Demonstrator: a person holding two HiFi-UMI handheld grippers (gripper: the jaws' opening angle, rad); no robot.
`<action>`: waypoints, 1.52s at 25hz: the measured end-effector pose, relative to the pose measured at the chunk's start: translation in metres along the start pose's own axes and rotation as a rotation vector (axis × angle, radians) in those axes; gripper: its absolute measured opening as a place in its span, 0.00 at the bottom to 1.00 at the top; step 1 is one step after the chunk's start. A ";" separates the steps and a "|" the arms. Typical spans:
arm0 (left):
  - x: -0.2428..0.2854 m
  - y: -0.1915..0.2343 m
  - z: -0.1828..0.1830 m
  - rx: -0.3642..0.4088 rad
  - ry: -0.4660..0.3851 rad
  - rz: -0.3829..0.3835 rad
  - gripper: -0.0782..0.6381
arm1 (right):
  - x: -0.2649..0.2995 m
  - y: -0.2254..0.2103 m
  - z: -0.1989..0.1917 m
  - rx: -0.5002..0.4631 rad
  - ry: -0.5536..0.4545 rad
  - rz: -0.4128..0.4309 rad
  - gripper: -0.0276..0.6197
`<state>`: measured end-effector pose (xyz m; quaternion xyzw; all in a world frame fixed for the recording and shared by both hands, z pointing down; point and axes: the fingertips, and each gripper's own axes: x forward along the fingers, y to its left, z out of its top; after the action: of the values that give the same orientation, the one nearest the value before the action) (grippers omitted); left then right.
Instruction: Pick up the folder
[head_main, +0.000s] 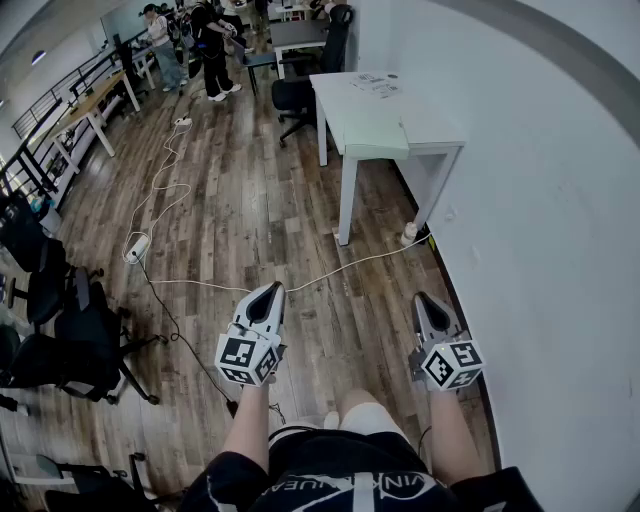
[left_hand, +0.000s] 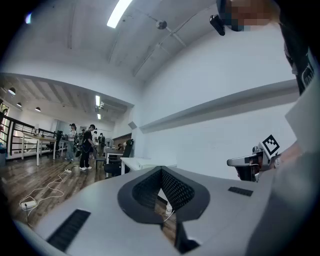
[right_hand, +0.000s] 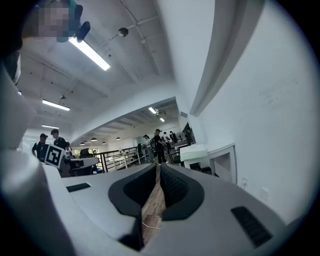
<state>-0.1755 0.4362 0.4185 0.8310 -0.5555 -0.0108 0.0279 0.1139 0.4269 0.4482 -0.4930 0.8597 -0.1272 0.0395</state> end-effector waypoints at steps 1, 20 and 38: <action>0.001 0.000 -0.001 0.001 -0.001 0.000 0.13 | 0.001 0.000 0.000 0.000 -0.002 0.001 0.10; 0.018 0.003 -0.015 -0.044 0.012 0.009 0.13 | 0.016 -0.015 -0.003 0.009 0.011 0.000 0.11; 0.126 0.073 -0.022 -0.048 0.049 0.041 0.13 | 0.145 -0.080 0.009 0.149 0.006 0.035 0.40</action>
<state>-0.1936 0.2922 0.4460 0.8184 -0.5713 -0.0031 0.0615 0.1087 0.2618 0.4683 -0.4731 0.8566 -0.1917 0.0756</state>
